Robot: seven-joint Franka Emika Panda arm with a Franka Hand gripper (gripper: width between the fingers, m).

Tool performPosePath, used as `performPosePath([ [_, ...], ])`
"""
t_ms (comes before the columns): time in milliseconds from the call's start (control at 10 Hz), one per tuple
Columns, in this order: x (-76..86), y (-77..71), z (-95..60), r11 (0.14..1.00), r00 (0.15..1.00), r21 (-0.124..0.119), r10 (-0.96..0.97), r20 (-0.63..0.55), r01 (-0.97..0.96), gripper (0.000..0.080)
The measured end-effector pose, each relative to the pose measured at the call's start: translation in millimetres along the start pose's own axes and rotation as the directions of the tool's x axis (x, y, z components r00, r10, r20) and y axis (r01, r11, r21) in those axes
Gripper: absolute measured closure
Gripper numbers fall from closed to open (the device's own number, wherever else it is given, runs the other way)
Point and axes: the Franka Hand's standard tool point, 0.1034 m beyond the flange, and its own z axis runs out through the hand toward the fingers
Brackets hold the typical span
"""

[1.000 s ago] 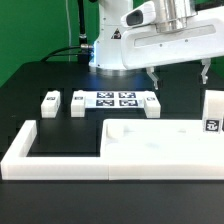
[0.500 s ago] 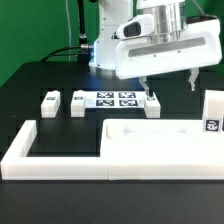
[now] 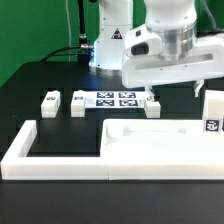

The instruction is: Assemble desk

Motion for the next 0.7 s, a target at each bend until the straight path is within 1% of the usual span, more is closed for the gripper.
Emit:
performPosePath([
  [100, 4.5, 9.8, -3.9, 0.999, 0.999, 0.009, -0.036, 0.007, 0.036, 0.0150],
  [200, -1.8, 11.7, -3.1, 1.000, 0.997, 0.015, -0.010, 0.081, 0.009, 0.0150],
  [300, 0.0, 9.3, -1.3, 1.000, 0.992, 0.021, -0.013, 0.129, 0.011, 0.0150],
  [400, -3.9, 10.4, 0.4, 1.000, 0.980, 0.030, -0.014, 0.197, 0.008, 0.0150],
  [500, -11.2, 24.8, 8.3, 0.999, 0.961, 0.043, -0.030, 0.274, 0.019, 0.0150],
  [600, -21.1, 38.0, 16.7, 0.999, 0.933, 0.035, -0.017, 0.359, 0.004, 0.0150],
  [700, -21.4, 38.3, 19.7, 1.000, 0.924, 0.030, -0.012, 0.382, 0.001, 0.0150],
])
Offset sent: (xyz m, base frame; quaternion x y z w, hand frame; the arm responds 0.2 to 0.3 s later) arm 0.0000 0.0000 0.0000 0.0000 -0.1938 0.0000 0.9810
